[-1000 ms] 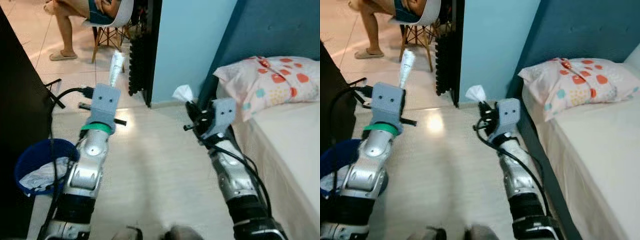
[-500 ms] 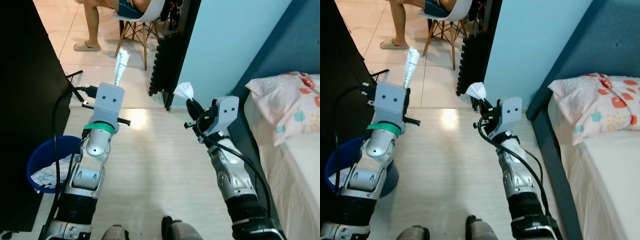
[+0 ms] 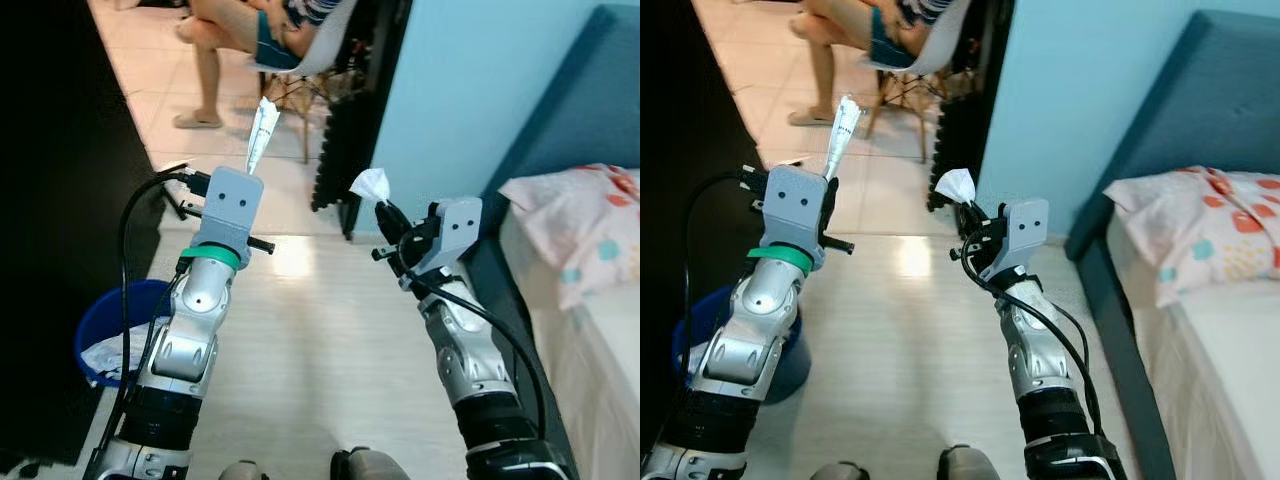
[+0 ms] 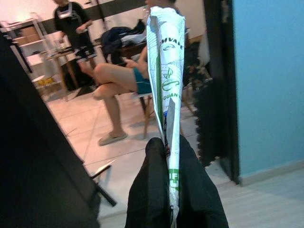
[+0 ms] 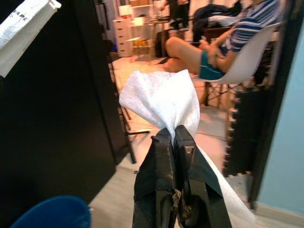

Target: Clean up the room

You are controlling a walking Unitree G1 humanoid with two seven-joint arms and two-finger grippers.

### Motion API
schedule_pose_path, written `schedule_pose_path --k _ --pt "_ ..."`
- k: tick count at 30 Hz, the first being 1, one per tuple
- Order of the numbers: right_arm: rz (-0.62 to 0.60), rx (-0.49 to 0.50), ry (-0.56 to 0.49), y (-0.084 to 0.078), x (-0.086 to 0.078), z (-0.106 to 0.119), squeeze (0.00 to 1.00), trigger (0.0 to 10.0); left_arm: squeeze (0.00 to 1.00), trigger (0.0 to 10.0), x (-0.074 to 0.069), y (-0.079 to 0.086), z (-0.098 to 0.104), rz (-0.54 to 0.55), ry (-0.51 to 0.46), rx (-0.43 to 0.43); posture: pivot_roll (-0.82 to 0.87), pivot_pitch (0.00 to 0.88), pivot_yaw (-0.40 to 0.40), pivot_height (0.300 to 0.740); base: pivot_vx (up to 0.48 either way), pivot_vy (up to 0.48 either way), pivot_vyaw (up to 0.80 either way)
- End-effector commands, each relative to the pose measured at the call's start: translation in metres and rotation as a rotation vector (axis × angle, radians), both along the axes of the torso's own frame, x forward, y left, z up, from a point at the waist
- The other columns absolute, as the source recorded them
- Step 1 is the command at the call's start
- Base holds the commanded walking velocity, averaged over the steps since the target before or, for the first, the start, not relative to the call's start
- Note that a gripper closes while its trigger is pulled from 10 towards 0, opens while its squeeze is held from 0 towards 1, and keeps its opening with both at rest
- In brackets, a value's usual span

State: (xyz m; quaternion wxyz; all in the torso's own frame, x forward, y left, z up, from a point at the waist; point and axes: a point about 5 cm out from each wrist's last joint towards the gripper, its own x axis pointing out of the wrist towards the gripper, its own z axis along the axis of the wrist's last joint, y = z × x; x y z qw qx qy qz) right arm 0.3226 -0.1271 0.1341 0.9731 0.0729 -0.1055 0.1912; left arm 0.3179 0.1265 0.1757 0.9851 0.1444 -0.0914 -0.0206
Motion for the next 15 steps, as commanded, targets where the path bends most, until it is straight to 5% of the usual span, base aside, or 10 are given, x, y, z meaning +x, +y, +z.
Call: schedule_pose_path --k 1,15 --pt "0.006 0.011 0.013 -0.0011 -0.002 -0.0026 0.0 10.0 0.0 10.0 0.0001 -0.0012 -0.0036 0.004 0.026 0.004 -0.01 0.0 -0.007 0.74 0.0 0.0 0.73" --pt "0.037 0.059 0.032 0.0053 -0.0032 -0.0021 0.0 10.0 0.0 10.0 -0.0003 0.0 -0.0062 0.017 0.041 0.008 -0.01 0.0 -0.005 0.74 0.0 0.0 0.59"
